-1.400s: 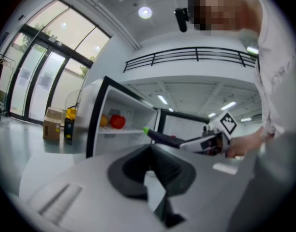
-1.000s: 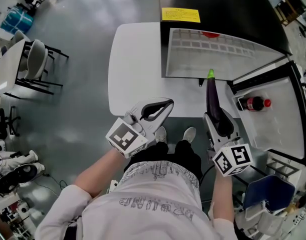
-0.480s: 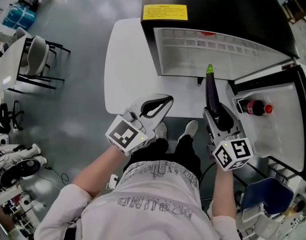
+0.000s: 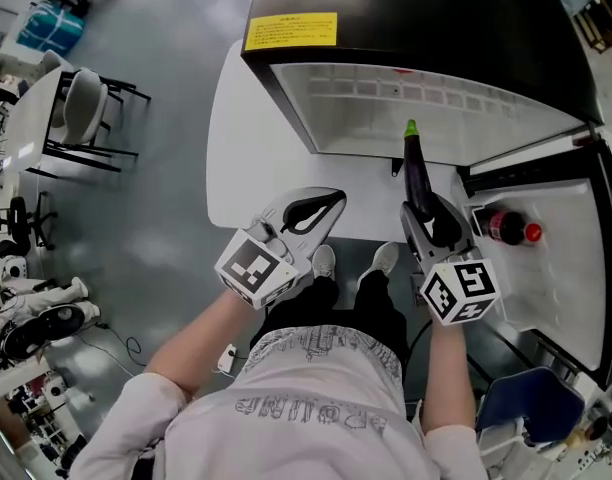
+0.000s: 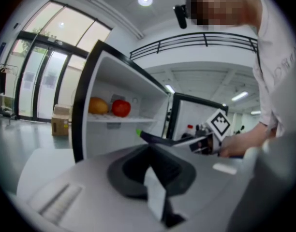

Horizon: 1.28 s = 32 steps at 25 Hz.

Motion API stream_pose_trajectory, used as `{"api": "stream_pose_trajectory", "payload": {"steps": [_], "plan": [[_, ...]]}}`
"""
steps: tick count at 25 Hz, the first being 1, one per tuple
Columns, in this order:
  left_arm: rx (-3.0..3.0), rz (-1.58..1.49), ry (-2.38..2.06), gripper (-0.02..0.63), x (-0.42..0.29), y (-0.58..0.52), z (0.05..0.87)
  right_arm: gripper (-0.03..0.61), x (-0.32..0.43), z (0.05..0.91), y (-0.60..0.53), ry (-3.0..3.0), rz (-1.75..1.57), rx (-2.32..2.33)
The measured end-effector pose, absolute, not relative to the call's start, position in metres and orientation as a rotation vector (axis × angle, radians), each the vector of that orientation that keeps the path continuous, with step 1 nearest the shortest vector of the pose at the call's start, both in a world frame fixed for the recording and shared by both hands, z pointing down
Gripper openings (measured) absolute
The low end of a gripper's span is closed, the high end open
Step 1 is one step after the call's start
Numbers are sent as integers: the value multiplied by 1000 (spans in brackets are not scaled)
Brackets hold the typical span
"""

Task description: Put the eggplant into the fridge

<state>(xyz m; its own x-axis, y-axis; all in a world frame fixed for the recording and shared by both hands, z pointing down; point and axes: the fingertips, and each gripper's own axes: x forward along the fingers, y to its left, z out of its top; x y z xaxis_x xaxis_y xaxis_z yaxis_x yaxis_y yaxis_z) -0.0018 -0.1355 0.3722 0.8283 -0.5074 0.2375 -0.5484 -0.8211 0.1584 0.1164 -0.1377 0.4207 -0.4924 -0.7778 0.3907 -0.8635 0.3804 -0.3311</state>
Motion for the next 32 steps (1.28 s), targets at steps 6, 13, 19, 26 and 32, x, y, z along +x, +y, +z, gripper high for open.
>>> {"api": "stream_pose_trajectory", "payload": {"steps": [6, 13, 19, 26, 32], "plan": [[2771, 305, -840, 6, 6, -141, 385, 199, 123, 443, -159, -2445, 742, 1469], [2754, 325, -866, 6, 9, -144, 397, 199, 127, 463, -181, -2431, 745, 1476], [2729, 319, -893, 6, 7, -148, 406, 199, 126, 475, -201, -2418, 716, 1483], [2673, 305, -920, 6, -1, -153, 432, 199, 124, 494, -226, -2386, 699, 1524], [2713, 324, -893, 6, 8, -165, 433, 199, 124, 515, -244, -2367, 659, 1553]]}}
